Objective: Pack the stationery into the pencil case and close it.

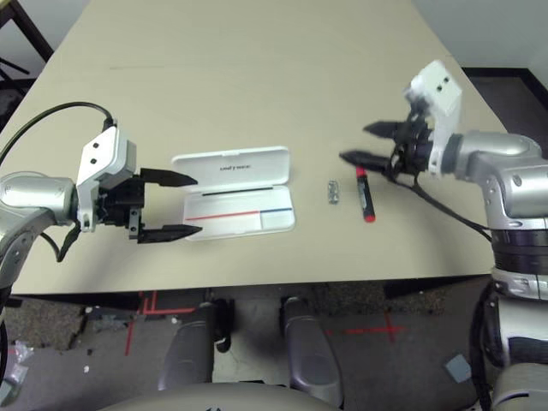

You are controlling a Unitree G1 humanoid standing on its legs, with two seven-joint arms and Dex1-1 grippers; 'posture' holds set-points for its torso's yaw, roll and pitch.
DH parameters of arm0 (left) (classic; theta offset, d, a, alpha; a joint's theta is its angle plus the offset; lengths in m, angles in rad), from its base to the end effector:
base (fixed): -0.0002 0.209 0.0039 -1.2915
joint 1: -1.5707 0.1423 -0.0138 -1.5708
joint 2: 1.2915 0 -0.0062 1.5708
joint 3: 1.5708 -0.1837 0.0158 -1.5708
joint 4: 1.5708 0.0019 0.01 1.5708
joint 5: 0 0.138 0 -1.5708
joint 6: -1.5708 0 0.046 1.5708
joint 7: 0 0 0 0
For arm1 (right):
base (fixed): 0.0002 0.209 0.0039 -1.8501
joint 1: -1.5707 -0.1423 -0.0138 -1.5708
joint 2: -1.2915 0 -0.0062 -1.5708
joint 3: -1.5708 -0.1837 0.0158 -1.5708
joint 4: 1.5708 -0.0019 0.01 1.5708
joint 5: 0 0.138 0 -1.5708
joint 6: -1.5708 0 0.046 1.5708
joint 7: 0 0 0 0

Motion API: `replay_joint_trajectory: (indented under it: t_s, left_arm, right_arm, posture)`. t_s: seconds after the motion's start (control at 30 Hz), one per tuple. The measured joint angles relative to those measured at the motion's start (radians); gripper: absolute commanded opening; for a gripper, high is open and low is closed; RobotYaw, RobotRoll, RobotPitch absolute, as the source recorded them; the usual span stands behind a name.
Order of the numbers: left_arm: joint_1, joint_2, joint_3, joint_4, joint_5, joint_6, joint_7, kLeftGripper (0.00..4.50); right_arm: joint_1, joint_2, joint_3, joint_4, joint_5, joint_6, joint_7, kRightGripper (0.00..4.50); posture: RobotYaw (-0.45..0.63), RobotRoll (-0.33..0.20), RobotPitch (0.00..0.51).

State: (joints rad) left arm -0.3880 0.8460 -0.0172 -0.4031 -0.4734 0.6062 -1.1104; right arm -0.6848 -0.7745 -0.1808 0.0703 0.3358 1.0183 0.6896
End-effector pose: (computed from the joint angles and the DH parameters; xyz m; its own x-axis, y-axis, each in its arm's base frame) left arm 0.2332 0.2219 0.2125 0.3164 -0.8721 -0.3733 0.9388 0.2315 0.2549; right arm 0.2736 -0.2853 0.2325 0.8645 0.3559 -0.3550 -0.3967 0.9167 -0.0470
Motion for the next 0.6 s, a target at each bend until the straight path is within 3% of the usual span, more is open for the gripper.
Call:
replay_joint_trajectory:
  t_s: [0.27,0.6]
  left_arm:
    - [-0.047,-0.017,-0.004,0.066,0.003,-0.022,0.007,4.47]
    - [-0.072,-0.02,-0.034,0.1,0.007,-0.042,0.007,4.47]
  right_arm:
    - [0.028,0.077,-0.098,-0.107,-0.007,0.282,-0.237,4.5]
    - [0.162,0.201,-0.103,-0.219,0.005,0.336,-0.315,4.5]
  posture:
    - [-0.17,0.0,0.192]
    - [-0.18,0.0,0.195]
